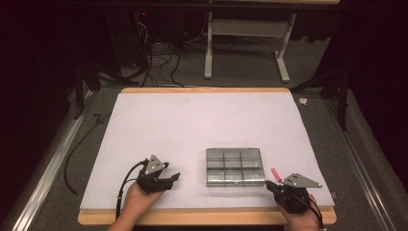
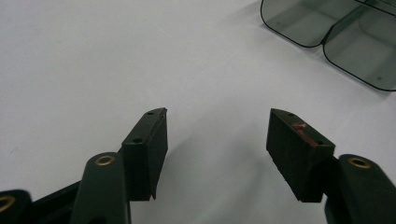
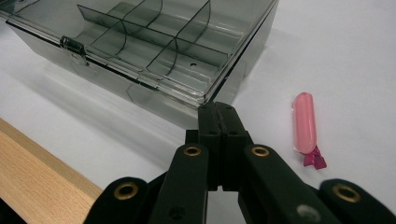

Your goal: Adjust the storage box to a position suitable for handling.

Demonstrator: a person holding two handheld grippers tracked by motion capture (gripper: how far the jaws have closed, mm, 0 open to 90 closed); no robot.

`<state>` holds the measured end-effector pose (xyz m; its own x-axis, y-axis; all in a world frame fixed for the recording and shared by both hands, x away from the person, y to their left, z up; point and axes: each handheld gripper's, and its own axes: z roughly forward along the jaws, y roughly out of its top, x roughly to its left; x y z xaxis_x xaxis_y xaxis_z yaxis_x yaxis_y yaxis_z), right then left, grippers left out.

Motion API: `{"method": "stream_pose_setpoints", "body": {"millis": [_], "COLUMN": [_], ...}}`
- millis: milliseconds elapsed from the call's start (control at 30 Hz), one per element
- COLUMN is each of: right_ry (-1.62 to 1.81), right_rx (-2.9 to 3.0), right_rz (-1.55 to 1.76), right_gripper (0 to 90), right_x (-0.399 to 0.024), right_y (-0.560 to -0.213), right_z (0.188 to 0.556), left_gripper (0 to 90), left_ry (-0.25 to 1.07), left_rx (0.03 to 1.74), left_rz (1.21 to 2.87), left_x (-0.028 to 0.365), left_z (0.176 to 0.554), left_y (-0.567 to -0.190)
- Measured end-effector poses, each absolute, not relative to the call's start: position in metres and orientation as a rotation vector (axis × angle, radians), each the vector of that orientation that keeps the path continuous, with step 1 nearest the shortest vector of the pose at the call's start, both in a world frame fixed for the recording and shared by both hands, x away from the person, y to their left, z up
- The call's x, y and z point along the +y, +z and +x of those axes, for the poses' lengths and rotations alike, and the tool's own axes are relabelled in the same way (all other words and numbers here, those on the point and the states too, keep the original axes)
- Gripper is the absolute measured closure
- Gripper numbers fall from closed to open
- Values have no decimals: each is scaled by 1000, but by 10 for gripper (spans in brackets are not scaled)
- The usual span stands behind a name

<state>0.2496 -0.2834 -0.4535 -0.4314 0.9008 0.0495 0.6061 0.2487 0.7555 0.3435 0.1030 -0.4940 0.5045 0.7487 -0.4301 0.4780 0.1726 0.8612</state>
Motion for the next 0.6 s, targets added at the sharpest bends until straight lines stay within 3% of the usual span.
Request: {"method": "stream_pose_setpoints", "body": {"millis": [600], "right_ry": [1035], "right_rx": [2122], "right_rz": [1374], "right_gripper": [900], "right_x": [-284], "right_y": [-453], "right_z": [249], "left_gripper": [397], "left_ry": [261], "left_rx": [1126], "left_rz": [1477], "left_x": [102], "left_z": [343], "left_y": [-494]}}
